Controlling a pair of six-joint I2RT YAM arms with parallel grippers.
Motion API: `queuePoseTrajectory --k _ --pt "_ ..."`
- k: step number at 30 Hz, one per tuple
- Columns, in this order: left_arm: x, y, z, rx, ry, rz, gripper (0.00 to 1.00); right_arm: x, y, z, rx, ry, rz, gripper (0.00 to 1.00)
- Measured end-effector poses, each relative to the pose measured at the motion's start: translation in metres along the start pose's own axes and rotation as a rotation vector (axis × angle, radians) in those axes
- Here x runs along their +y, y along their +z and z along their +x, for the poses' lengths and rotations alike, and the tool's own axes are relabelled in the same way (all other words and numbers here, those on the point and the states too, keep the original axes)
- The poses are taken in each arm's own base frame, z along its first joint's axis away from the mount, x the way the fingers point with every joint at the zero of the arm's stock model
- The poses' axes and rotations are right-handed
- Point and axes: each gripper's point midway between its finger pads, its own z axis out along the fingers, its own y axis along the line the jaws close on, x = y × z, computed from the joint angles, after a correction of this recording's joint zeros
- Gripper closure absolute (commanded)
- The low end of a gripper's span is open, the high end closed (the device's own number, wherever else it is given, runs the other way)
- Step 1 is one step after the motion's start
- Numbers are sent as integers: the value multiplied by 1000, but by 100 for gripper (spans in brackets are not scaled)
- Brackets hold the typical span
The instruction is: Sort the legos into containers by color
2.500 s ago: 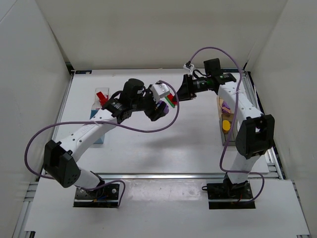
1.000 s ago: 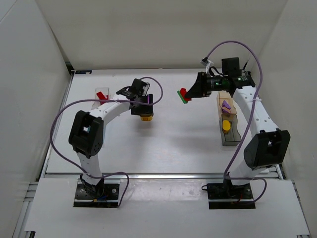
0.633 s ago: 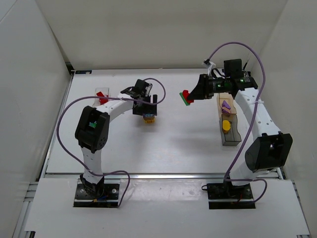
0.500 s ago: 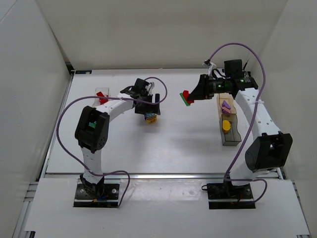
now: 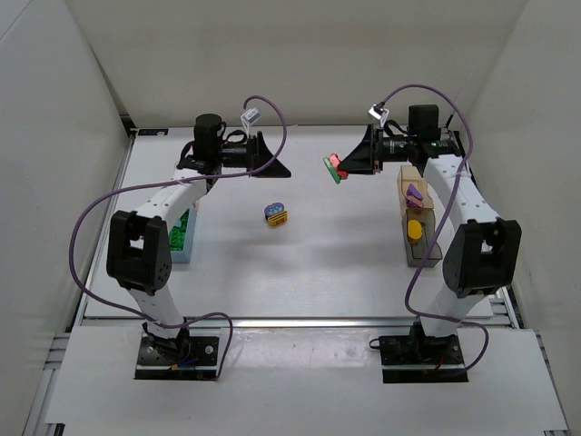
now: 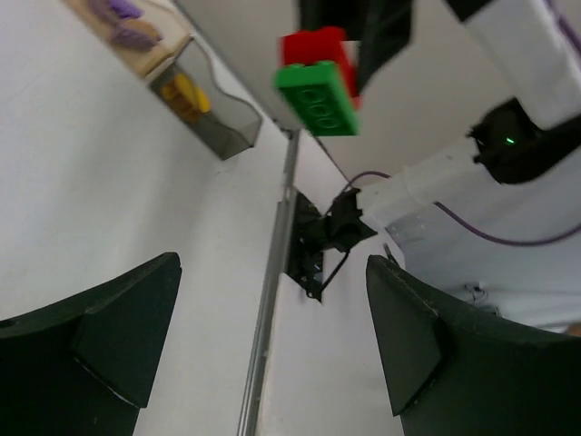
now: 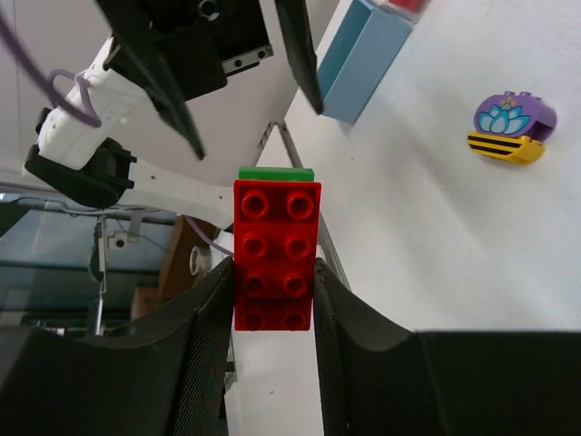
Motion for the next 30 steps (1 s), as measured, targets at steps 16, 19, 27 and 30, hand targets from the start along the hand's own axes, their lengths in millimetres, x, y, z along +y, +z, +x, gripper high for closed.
queuePoseTrajectory --k 16,19,27,30 --pt "-47 12 0 43 54 165 6 26 33 10 104 22 -133 100" --pt "-47 13 -1 42 54 168 7 26 34 10 108 19 -136 100" --pt "-47 23 2 60 41 186 8 31 41 16 130 7 -150 100" --pt "-50 25 2 64 44 193 9 34 45 17 140 -9 -158 100"
